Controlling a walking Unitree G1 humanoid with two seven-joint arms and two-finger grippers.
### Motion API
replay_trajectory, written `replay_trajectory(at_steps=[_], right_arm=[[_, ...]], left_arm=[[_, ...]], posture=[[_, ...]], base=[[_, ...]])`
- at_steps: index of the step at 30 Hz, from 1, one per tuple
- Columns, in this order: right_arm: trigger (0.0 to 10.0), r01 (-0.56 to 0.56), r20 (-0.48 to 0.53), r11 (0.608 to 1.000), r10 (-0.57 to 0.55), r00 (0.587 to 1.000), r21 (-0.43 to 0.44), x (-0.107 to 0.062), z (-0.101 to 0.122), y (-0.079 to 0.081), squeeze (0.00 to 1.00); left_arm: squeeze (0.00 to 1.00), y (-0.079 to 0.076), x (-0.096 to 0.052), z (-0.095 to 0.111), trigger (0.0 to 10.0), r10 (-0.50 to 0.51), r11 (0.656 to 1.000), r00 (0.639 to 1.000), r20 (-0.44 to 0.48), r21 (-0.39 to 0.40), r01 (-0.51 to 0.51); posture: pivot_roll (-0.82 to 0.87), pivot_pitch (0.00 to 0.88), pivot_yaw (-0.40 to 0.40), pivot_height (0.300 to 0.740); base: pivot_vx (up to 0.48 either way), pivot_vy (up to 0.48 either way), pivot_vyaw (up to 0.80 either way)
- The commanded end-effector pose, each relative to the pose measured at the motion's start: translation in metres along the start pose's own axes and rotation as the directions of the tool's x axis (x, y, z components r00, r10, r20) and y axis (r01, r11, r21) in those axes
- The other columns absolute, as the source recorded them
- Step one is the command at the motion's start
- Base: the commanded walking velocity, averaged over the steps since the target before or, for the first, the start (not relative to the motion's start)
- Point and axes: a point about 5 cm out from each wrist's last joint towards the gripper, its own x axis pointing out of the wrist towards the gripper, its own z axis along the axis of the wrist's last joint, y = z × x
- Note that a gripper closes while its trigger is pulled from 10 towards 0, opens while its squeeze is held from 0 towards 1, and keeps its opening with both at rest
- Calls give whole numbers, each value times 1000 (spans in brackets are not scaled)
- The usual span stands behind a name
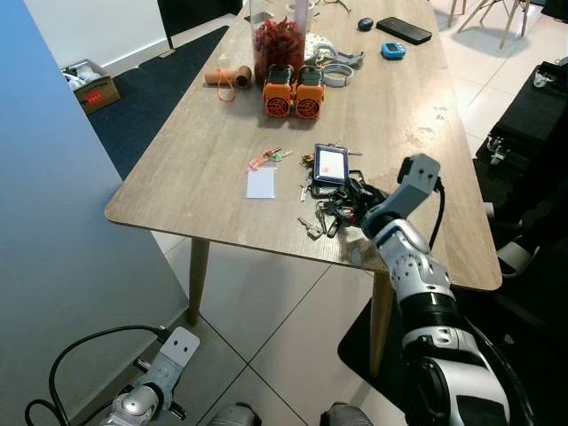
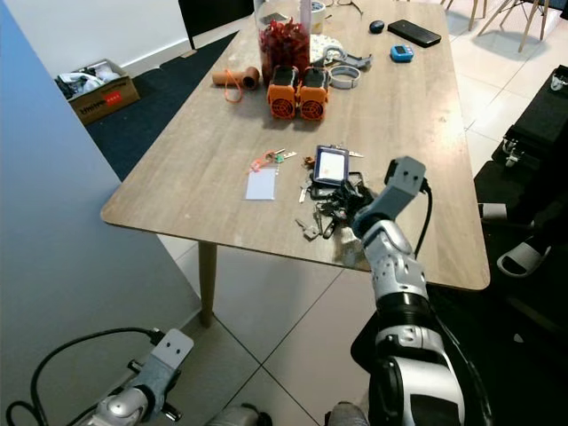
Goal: Hang keys on a hook
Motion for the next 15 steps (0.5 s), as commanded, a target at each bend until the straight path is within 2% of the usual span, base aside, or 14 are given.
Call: replay_trajectory(at_steps=[1,3,4,5,6,7,15], right_arm=[[10000,-19,-43,1000,19,999,13,1,-8,5,894],[10000,-25,-48,1000,26,999,12,1,-9,7,894],[10000,-32,-56,999,32,998,6,2,-10,9,984],[10000,-36,-62,999,36,997,1,2,-12,10,925],[10000,-37,-66,999,37,997,-2,2,-12,11,925],[10000,-41,-74,999,40,996,-7,2,-13,11,0],[10000,-65,-118,997,59,991,-48,2,-19,13,0]], left_arm=[[0,-3,-1,-7,10000,-6,1000,1000,-25,6,6],[0,-3,-1,-7,10000,-5,1000,1000,-26,6,6],[0,-3,-1,-7,10000,-5,1000,1000,-26,6,5],[0,-3,-2,-7,10000,-5,1000,1000,-27,6,5],[0,-3,-2,-7,10000,-5,1000,1000,-27,6,5],[0,-3,-2,-7,10000,-5,1000,1000,-27,7,6],[0,-3,-2,-8,10000,-8,1000,999,-31,14,8]], posture=[[66,105,16,740],[66,105,16,740],[66,106,16,740],[66,106,16,740],[66,106,15,740],[66,107,16,740],[66,110,18,740]], base=[[0,0,0],[0,0,0],[0,0,0],[0,0,0],[0,0,0],[0,0,0],[0,0,0]])
